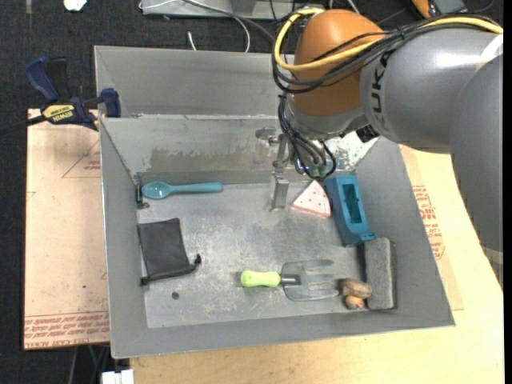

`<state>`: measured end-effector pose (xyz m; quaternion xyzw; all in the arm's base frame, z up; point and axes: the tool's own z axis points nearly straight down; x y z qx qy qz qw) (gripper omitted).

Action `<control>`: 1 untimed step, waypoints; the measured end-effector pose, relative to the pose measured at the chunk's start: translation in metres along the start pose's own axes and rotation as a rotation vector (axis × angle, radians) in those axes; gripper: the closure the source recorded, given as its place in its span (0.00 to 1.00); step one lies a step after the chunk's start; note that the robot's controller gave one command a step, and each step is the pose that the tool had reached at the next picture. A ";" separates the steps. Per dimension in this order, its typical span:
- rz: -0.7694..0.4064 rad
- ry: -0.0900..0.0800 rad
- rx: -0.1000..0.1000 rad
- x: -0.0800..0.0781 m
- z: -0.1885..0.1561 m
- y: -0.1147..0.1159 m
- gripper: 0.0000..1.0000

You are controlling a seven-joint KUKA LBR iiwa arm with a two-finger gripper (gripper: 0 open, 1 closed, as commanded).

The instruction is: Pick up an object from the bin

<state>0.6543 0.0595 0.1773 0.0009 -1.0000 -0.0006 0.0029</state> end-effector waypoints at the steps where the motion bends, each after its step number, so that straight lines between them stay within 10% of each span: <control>1: 0.001 -0.008 0.000 -0.002 -0.005 0.000 0.00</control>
Offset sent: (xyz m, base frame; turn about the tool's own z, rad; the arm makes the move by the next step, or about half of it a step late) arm -0.0318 -0.0534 -0.0382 -0.0054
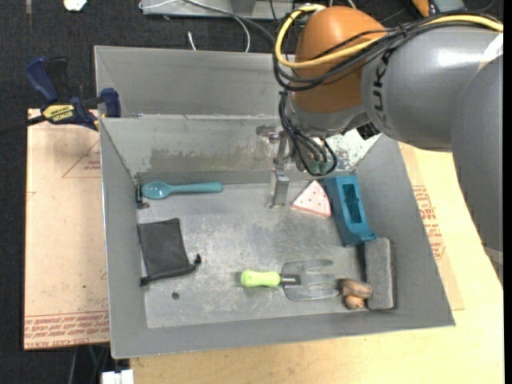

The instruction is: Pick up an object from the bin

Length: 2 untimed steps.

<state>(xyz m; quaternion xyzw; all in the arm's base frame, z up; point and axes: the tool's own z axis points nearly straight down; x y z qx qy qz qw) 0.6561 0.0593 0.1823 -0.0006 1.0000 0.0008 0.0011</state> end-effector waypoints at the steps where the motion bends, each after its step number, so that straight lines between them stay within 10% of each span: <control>1: -0.006 0.001 -0.001 0.034 0.043 -0.053 0.00; 2: -0.018 -0.011 -0.003 0.034 0.033 -0.077 0.00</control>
Offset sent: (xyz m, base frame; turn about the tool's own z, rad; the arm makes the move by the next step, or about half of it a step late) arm -0.0345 -0.0750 -0.0337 -0.0232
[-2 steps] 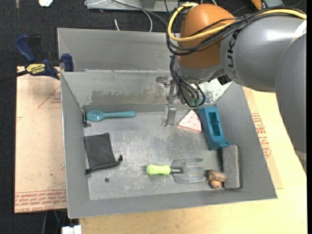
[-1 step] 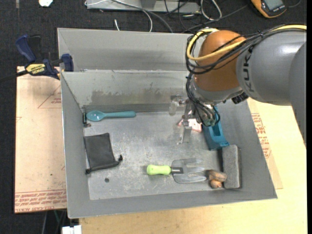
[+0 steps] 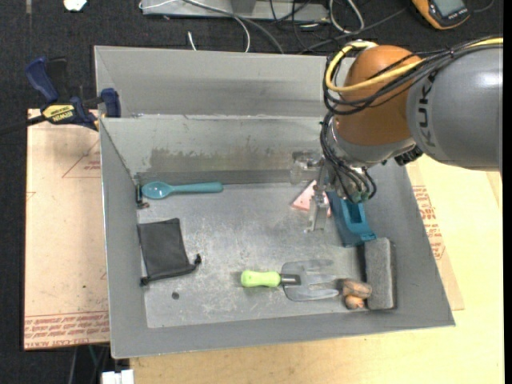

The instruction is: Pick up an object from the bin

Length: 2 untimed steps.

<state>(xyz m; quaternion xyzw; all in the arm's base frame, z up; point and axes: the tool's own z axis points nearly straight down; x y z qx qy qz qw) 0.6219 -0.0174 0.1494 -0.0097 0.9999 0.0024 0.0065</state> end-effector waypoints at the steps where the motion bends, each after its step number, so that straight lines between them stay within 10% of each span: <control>1: -0.029 0.013 0.001 0.026 -0.033 -0.024 0.00; 2: 0.039 0.001 0.000 0.029 -0.058 -0.065 0.00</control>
Offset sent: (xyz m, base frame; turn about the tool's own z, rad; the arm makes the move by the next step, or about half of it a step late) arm -0.0297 -0.0636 0.0557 0.0315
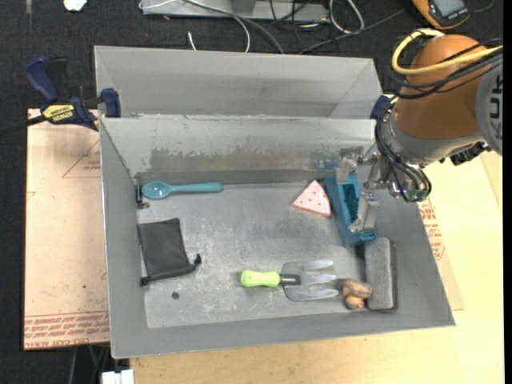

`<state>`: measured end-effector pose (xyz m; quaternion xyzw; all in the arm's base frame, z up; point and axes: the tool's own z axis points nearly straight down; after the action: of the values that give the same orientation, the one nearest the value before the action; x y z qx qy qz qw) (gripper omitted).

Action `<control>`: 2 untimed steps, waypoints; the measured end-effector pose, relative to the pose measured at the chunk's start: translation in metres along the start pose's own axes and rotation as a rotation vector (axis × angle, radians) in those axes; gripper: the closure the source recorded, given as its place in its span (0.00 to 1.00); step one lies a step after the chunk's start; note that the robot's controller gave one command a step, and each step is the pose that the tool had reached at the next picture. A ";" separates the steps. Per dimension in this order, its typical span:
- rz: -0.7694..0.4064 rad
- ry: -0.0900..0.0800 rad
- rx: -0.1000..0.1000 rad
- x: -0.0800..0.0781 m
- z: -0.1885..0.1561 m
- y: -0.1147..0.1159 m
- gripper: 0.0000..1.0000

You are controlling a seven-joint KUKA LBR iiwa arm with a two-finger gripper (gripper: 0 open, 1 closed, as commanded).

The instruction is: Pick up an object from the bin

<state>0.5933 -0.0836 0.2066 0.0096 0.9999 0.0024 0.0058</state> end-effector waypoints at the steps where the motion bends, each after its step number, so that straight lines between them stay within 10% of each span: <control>1: -0.036 0.001 -0.002 0.031 0.084 0.022 0.00; 2: -0.050 -0.006 -0.007 0.073 0.100 -0.034 0.00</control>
Offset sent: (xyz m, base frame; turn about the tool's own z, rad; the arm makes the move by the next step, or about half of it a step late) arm -0.0841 -0.0514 -0.1028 -0.0540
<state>0.5211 -0.1154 0.1054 -0.0156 0.9998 0.0055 0.0088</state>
